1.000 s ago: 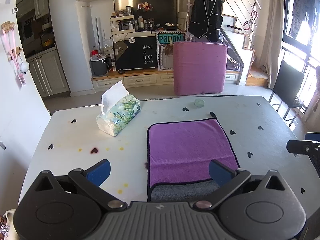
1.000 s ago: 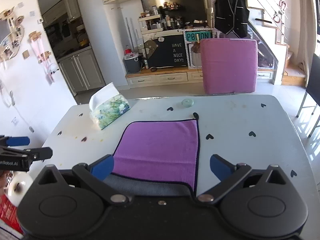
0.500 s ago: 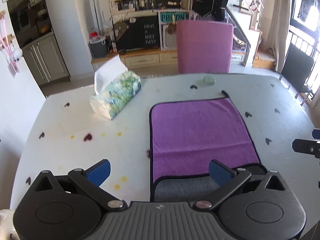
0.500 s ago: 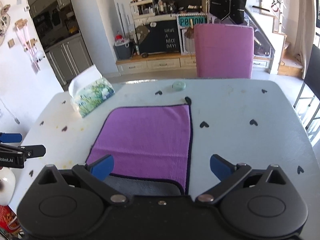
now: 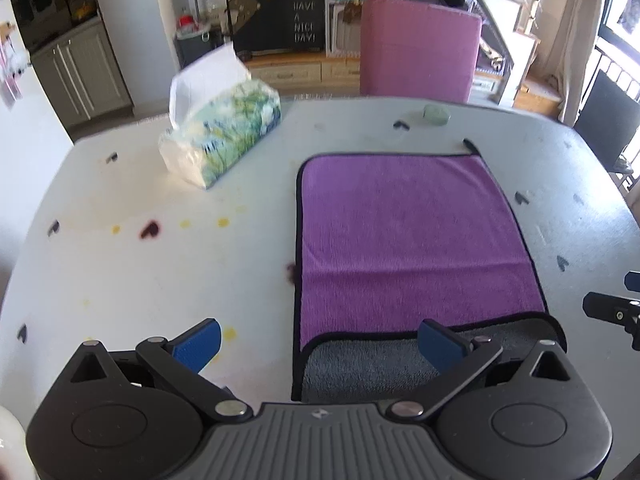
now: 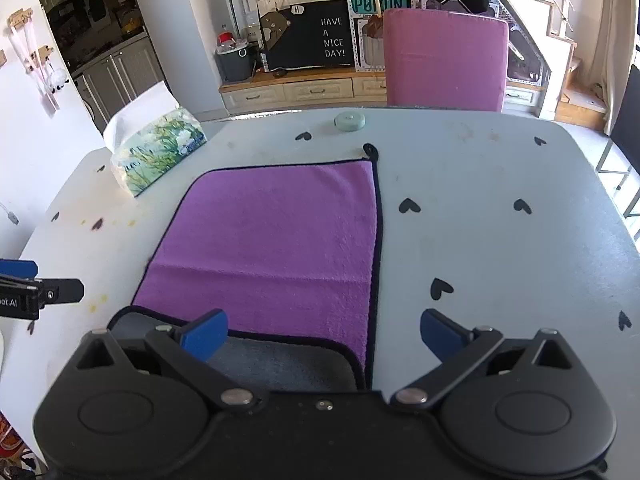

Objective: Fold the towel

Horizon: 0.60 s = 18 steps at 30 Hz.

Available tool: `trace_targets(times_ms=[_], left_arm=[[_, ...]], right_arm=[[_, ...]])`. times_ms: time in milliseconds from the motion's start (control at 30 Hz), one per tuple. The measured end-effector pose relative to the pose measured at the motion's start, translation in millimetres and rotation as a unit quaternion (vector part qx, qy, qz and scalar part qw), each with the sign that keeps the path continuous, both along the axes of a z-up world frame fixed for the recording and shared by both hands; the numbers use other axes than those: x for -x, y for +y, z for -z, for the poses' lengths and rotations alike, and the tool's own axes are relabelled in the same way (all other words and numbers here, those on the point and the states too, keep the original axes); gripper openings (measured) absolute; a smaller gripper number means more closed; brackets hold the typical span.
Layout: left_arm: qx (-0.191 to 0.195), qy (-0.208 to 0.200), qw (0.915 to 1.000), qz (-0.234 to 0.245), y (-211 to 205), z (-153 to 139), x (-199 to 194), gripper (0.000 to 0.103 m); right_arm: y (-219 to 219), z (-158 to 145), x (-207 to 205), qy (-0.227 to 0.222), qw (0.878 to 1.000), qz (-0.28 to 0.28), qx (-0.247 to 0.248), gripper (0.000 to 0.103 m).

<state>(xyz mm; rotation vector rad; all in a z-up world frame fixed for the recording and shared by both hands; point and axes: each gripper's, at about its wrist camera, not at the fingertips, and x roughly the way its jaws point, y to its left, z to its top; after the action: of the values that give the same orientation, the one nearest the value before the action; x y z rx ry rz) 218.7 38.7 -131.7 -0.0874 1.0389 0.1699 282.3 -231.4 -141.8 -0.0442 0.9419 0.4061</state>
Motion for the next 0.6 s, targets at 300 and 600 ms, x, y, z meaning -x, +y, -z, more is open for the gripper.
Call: trace_targets(times_ms=[300, 600], left_arm=[[0.011, 0.044, 0.999, -0.002, 7.2, 36.7, -15.4, 0.103], [0.049, 0.065, 0.9965, -0.021, 19.7, 58.7, -28.1, 0.103]], right_arm=[[9.3, 38.7, -18.5, 0.046, 0.999, -0.019, 0.009, 0.103], [12.4, 61.2, -29.7, 0.042, 0.999, -0.026, 0.007, 0.102]])
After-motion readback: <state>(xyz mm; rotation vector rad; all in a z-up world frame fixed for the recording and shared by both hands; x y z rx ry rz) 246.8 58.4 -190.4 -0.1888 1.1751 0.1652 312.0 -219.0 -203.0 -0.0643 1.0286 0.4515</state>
